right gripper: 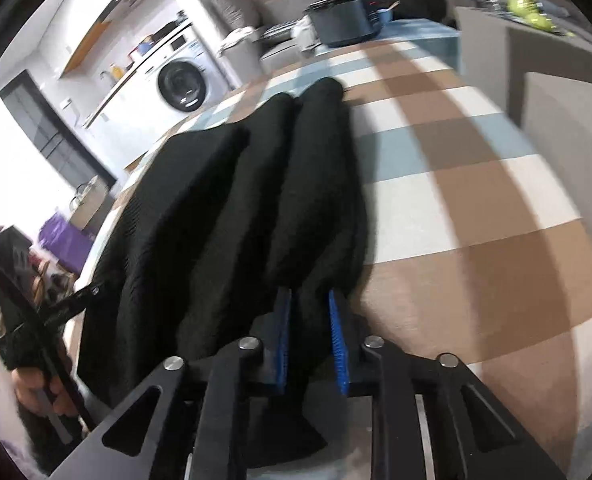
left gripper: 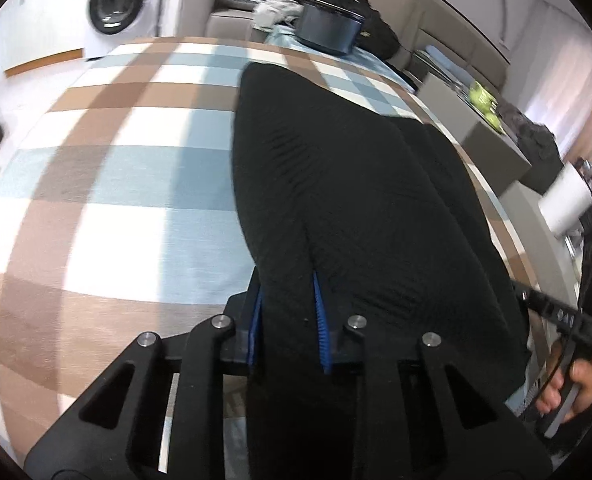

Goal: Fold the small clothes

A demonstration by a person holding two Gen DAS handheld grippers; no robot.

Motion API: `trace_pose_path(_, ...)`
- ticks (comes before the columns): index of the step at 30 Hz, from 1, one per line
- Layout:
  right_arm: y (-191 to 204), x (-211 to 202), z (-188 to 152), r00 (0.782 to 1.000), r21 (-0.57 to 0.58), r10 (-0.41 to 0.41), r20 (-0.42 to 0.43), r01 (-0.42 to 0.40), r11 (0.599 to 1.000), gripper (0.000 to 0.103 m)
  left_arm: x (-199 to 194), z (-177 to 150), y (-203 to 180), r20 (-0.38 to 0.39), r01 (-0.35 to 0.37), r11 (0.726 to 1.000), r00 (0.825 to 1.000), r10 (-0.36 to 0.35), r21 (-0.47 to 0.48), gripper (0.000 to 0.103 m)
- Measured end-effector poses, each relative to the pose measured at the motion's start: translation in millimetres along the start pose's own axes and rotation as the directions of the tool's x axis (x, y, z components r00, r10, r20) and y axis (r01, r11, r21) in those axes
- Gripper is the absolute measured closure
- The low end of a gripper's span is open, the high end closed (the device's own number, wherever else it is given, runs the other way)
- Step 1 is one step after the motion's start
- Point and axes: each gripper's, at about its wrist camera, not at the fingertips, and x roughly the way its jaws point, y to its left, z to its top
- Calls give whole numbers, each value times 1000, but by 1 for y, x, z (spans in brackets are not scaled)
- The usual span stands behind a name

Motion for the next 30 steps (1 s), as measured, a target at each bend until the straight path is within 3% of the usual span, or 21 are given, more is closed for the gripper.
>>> trace_pose_path(5,32,11,-7,997,-77,57,-53,-61,995,83,-15,0,32,1,-29,998,1000,29,-51,83)
trace_pose_path(8,35,4,-1,998,-65,66,-17,-67,996,77,-25,0,40,12,-16,997,1000,17,-79,81)
trace_pose_path(11,36,-8,10,993,-44,104,53,-102,994,68,-35,1,43,44,-24,996,999,27,-83,65)
trace_pose_path(13,41,-4,18,987,-42,147,60,-144,989,61,-43,2,42,73,-16,996,997,22,-85,44)
trace_pose_path(18,49,39,26,986,-25,167,-16,-168,986,62,-55,3,33,98,22,997,995,-16,-68,38)
trace_pose_path(21,54,51,30,987,-34,158,18,-158,987,76,-57,2,25,95,30,998,995,-23,-64,38)
trace_pose_path(22,55,55,34,989,-35,148,12,-148,988,91,-57,1,23,94,38,997,995,-32,-61,38)
trace_pose_path(23,56,56,38,989,-29,150,12,-149,988,97,-58,0,20,93,43,997,995,-37,-58,38)
trace_pose_path(24,57,56,41,987,-30,163,14,-162,986,97,-58,1,18,93,46,997,995,-41,-56,38)
trace_pose_path(27,71,20,46,973,-118,195,125,-181,976,99,-59,3,14,98,55,997,994,-50,-49,38)
trace_pose_path(30,71,-10,47,970,-149,144,196,-115,982,99,-59,2,11,97,59,997,994,-55,-45,38)
